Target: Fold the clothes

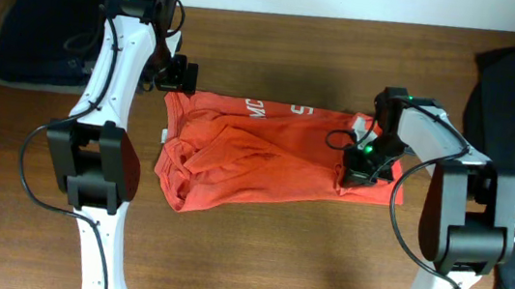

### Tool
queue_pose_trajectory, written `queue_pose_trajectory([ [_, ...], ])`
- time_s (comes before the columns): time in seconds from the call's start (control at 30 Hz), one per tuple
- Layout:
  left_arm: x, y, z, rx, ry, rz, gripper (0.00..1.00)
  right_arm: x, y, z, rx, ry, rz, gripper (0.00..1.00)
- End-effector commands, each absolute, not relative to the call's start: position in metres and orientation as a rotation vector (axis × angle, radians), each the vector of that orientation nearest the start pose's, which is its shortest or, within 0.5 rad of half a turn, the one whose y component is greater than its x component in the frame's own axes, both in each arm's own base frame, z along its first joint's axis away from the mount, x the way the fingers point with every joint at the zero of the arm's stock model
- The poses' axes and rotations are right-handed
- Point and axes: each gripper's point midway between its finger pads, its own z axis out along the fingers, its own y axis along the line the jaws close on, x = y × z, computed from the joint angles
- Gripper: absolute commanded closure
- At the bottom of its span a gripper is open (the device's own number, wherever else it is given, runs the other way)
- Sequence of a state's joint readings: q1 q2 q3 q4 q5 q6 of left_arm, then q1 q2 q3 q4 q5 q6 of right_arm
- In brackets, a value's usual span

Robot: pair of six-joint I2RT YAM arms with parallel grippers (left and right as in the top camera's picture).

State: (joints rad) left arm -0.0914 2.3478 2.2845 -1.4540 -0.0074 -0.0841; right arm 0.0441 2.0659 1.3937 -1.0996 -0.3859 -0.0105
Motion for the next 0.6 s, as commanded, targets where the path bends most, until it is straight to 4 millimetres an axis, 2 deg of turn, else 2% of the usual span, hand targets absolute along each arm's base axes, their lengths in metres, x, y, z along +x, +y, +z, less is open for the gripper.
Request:
queue_pose_trajectory([
  [0.0, 0.467, -0.043, 0.102, 0.003, 3.080, -0.015, 0.01, 0.318, 0.103, 0.018, -0.077, 3.276, 0.776, 0.96],
  [0.1, 0.467, -0.043, 0.102, 0.003, 3.080, -0.014, 0.01, 0.324, 0.099, 0.037, -0.077, 3.252, 0.753, 0.96],
  [0.2, 0.467, -0.043, 0.102, 0.003, 3.080, -0.014, 0.01, 0.343, 0.088, 0.064, -0.057, 3.174, 0.718, 0.96],
  [0.33, 0.467, -0.043, 0.102, 0.003, 3.080, -0.014, 0.01, 0.380, 0.046, 0.097, 0.029, 3.035, 0.587, 0.94],
  [0.43, 0.467, -0.043, 0.102, 0.003, 3.080, -0.014, 0.01, 0.398, 0.020, 0.106, 0.114, 2.956, 0.588, 0.94],
  [0.57, 0.467, -0.043, 0.102, 0.003, 3.080, -0.014, 0.01, 0.404, -0.002, 0.098, 0.153, 2.922, 0.653, 0.94],
])
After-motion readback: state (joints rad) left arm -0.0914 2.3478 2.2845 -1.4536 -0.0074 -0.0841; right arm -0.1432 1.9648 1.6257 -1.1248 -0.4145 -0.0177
